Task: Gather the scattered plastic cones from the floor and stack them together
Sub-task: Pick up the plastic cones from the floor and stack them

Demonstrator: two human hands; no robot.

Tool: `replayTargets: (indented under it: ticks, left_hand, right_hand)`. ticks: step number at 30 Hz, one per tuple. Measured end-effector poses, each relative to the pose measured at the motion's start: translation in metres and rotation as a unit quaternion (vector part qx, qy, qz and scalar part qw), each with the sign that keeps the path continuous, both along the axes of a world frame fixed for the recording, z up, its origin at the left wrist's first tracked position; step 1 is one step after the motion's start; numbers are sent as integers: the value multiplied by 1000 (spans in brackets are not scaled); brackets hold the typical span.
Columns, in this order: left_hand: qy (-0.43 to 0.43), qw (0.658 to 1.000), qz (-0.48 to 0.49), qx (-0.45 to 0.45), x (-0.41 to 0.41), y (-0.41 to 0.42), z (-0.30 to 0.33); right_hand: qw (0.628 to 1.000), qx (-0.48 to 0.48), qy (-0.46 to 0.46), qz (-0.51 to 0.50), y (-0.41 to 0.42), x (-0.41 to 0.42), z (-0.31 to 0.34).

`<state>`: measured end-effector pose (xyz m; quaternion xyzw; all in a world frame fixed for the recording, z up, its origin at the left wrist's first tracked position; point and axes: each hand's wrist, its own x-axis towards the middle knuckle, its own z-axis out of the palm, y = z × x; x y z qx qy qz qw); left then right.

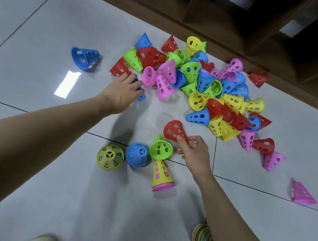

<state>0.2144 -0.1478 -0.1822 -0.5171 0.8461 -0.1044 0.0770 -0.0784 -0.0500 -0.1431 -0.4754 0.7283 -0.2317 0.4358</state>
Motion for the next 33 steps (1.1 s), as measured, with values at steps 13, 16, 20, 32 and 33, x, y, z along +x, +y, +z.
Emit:
replayTargets:
  ticks: [13, 16, 20, 32, 33]
  left_hand:
    - [216, 938, 266, 52, 34, 9, 16]
    - [249, 918, 296, 93, 41, 20, 10]
    - [222, 916, 311, 123, 46, 42, 5]
    - [585, 763, 259, 94, 21, 156, 50]
    - [604, 749, 255, 93, 18, 164, 58]
  right_hand:
    - [985, -114, 13, 125, 34, 28, 56]
    - [969, -147, 49, 195, 43, 38, 48]
    - [945, -139, 97, 279, 49, 49, 28]
    - [950, -98, 54, 292, 46, 58, 7]
    - [950, -100, 51, 290, 46, 58, 7]
